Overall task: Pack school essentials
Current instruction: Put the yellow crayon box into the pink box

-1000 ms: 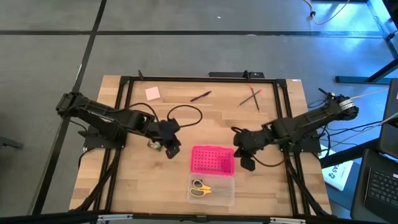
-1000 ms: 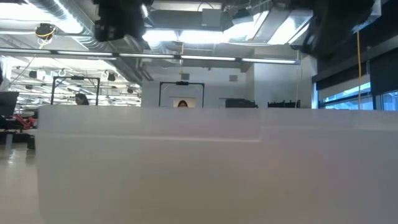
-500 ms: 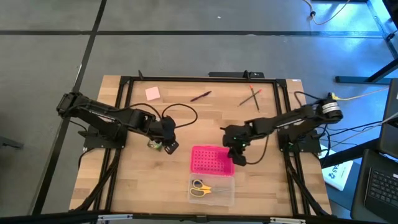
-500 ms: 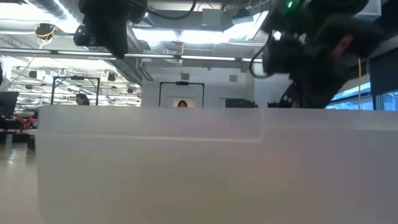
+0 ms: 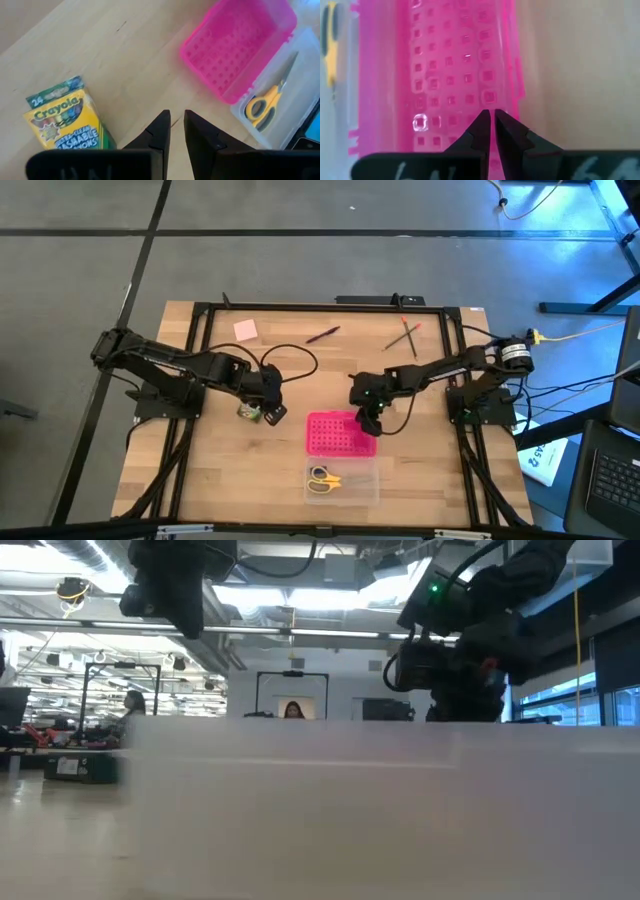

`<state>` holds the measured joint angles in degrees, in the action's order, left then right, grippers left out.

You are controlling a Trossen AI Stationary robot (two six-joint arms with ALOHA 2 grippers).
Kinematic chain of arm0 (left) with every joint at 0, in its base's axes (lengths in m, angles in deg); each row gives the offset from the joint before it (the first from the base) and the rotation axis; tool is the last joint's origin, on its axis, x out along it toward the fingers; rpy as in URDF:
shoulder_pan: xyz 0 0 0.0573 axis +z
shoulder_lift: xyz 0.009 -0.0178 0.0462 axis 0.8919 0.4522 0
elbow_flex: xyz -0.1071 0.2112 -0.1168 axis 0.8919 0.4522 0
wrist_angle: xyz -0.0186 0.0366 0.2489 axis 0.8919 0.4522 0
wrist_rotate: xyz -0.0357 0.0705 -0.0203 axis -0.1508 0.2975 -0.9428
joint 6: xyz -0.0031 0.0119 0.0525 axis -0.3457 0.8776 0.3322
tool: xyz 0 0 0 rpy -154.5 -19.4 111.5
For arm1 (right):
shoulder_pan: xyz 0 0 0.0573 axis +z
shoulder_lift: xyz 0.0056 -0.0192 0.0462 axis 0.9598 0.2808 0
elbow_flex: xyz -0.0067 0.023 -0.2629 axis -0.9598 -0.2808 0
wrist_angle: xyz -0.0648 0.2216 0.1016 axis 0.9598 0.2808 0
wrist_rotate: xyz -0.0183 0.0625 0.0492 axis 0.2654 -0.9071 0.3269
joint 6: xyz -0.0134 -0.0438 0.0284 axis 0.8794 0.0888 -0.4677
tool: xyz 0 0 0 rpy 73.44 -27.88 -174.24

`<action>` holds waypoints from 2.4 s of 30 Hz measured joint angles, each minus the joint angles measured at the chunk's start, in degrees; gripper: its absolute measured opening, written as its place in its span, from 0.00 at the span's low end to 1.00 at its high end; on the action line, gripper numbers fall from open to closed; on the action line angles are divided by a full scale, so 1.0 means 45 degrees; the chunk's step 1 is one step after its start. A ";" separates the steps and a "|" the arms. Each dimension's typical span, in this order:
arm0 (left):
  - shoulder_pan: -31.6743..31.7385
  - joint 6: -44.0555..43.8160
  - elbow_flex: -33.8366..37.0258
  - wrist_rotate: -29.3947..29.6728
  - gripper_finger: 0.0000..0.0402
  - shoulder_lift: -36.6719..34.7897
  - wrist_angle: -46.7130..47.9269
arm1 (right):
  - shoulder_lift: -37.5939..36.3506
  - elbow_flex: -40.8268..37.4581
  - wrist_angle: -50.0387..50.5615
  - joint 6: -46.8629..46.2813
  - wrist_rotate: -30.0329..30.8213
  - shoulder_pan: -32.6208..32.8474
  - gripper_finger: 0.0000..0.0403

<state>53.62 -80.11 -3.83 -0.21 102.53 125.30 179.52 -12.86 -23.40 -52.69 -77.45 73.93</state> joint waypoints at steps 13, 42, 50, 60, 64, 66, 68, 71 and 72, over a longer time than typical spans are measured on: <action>0.0000 -0.1728 0.0000 -0.0003 0.11 0.0000 0.1499 | -0.1044 0.0518 0.0370 0.0250 -0.1610 -0.1036 0.07; -0.0588 -0.4482 0.0000 -0.0532 0.11 0.0005 0.2050 | -0.5173 0.1880 0.1344 0.2982 -0.0492 -0.1099 0.07; -0.0588 -0.5225 0.0000 -0.0623 0.11 0.0005 0.3341 | -0.5173 0.1880 0.1354 0.2977 -0.0455 -0.1099 0.07; -0.0588 -0.3849 0.0000 -0.1366 0.11 -0.0053 0.4583 | -0.5173 0.1880 0.1354 0.2982 -0.0450 -0.1099 0.07; -0.0583 -0.3389 0.0061 -0.1134 0.11 -0.0187 0.5620 | -0.5173 0.1880 0.1354 0.2982 -0.0450 -0.1099 0.07; -0.0583 -0.3262 0.0261 -0.0996 0.11 -0.0376 0.5322 | -0.5173 0.1875 0.1345 0.2973 -0.0450 -0.1099 0.07; -0.0583 -0.2903 0.0559 -0.0822 0.12 -0.0636 0.5115 | -0.5173 0.1871 0.1344 0.2961 -0.0446 -0.1099 0.07; -0.0583 -0.2716 0.0950 -0.0923 0.18 -0.0841 0.4615 | -0.5168 0.1865 0.1339 0.2974 -0.0448 -0.1099 0.07; -0.0583 -0.2724 0.1067 -0.0948 0.22 -0.0886 0.4617 | -0.5168 0.1867 0.1339 0.2957 -0.0445 -0.1099 0.07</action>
<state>51.00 -92.37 0.98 -4.48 98.54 146.08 156.27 -4.46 -17.37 -39.39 -79.45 68.98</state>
